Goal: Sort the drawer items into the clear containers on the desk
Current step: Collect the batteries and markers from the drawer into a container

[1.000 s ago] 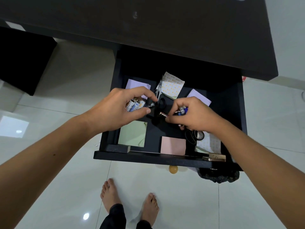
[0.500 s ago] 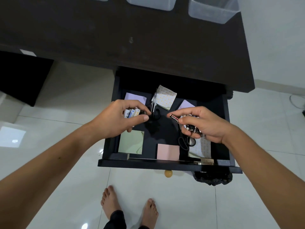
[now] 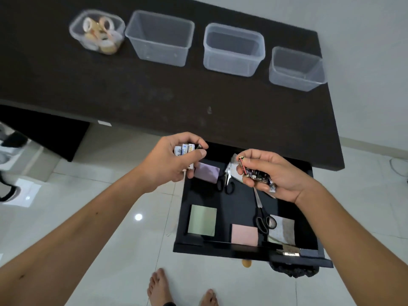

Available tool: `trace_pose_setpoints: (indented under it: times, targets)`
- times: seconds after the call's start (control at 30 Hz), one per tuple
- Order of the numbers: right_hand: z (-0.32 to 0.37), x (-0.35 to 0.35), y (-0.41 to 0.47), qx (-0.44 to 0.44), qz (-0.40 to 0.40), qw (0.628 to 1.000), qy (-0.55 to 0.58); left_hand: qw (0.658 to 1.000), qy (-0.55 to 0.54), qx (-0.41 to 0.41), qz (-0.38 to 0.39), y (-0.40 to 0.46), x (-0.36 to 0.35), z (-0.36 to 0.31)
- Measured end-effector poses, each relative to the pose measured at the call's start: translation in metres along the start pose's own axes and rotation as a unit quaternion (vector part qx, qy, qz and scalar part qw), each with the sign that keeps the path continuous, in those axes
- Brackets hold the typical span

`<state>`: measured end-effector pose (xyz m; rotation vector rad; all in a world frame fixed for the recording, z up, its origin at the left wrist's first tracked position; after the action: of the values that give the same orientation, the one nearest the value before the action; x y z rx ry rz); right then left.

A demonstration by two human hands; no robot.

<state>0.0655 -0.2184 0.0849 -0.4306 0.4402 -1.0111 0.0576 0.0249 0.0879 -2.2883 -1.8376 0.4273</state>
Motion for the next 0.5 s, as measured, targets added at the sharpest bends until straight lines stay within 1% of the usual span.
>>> trace_pose_setpoints:
  times: [0.1,0.3,0.5]
  targets:
    - [0.016,-0.022,0.017,0.0,0.007,1.0,-0.022,0.999,-0.023,-0.011,-0.026,-0.005,0.019,-0.016]
    - [0.053,-0.069,0.052,-0.008,0.019,0.999,-0.04,0.993,-0.091,0.018,-0.07,-0.016,0.057,-0.031]
    - [0.092,-0.095,0.099,0.005,0.04,0.998,-0.04,0.989,-0.075,0.021,-0.127,-0.003,0.098,-0.043]
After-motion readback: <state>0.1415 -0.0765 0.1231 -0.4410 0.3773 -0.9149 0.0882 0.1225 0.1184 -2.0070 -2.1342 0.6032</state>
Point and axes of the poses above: each hand's wrist, its own y-axis towards the middle knuckle, its own x-axis out of the back of the hand, z = x × y, the point moved 5 cm from there along y, towards the middle knuckle, and after that the axes turned 7 degrees about -y, right-handed, at the moved point
